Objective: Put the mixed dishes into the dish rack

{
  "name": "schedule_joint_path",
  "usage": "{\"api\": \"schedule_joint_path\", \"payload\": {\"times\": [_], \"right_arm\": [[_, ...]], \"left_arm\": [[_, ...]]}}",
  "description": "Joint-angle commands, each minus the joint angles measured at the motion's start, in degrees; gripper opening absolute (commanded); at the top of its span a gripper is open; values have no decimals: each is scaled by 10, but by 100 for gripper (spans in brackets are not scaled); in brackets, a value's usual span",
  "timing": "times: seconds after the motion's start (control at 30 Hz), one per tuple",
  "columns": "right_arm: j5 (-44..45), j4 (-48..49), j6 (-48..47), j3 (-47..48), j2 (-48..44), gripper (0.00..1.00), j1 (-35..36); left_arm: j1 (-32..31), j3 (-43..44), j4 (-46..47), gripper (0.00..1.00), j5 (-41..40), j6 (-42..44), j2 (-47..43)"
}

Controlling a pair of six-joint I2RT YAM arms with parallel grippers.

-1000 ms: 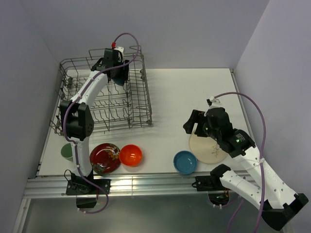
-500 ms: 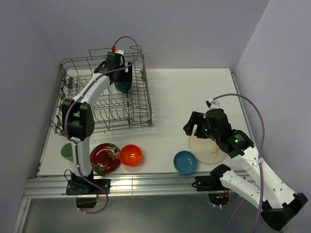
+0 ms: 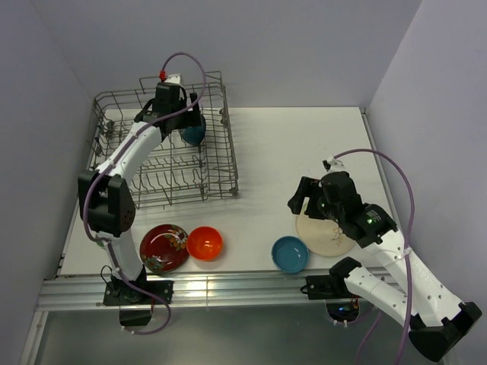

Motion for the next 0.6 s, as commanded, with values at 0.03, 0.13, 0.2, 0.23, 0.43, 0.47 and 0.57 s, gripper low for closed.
{"api": "schedule_joint_path", "payload": {"times": [0.03,0.13,0.2,0.23,0.43,0.47,0.57], "right_arm": [[-9,-14,27,-29,-1,82,-2],[-30,-18,42,-55,0,82,-2],[-24,-29,57,-65,-9,82,-2],[-21,-31,68,-75,-14,81,-2],[-42,-39,81,-81,-29,81,-2],[-42,-39,80,-79,-31,81,-2],[-43,-35,87,-71,-41,81,-2]], "left_arm": [[-2,-12,18,95,16,-45,-76],[-5,-57,30,95,25,-69,-130],[-5,-75,25,95,47,-78,-160],[-5,-79,16,94,53,-86,-169],[-4,-78,-15,87,82,-95,-174],[-4,-55,-36,83,82,-95,-154],[2,-17,-37,56,110,-93,-113]]}}
